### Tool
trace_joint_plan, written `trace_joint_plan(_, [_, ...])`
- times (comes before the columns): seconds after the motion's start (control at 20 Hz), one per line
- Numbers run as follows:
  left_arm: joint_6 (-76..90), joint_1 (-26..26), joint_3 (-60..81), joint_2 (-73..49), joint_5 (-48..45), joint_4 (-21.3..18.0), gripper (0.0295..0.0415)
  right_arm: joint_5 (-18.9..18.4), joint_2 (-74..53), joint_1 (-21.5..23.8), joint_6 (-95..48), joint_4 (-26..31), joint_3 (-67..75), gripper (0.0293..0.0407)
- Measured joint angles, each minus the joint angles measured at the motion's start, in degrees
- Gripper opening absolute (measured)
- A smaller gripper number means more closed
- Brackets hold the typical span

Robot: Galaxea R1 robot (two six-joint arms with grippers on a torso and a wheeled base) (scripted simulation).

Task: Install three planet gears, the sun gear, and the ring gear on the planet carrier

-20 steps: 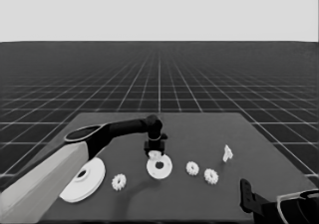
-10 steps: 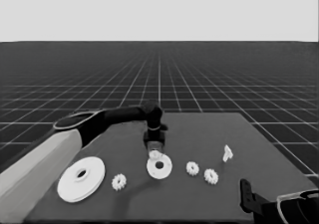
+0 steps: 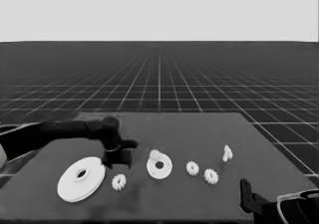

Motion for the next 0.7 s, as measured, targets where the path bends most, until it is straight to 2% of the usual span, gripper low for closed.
trace_joint_plan(0.3, [1.0, 0.3, 3.3, -3.9, -0.2, 0.4, 0.0385, 0.0, 0.0, 0.0, 0.0, 0.0, 0.0, 0.0385])
trace_joint_plan(0.35, [2.4, 5.8, 1.3, -3.4, -1.3, 6.2, 0.0385, 0.0, 0.0, 0.0, 0.0, 0.0, 0.0, 0.0385])
trace_joint_plan(0.45, [4.3, 11.4, -2.1, -2.4, -3.0, 11.1, 0.0385, 0.0, 0.0, 0.0, 0.0, 0.0, 0.0, 0.0385])
trace_joint_plan(0.7, [5.4, 13.7, -4.3, -1.8, -4.2, 13.3, 0.0385, 0.0, 0.0, 0.0, 0.0, 0.0, 0.0, 0.0385])
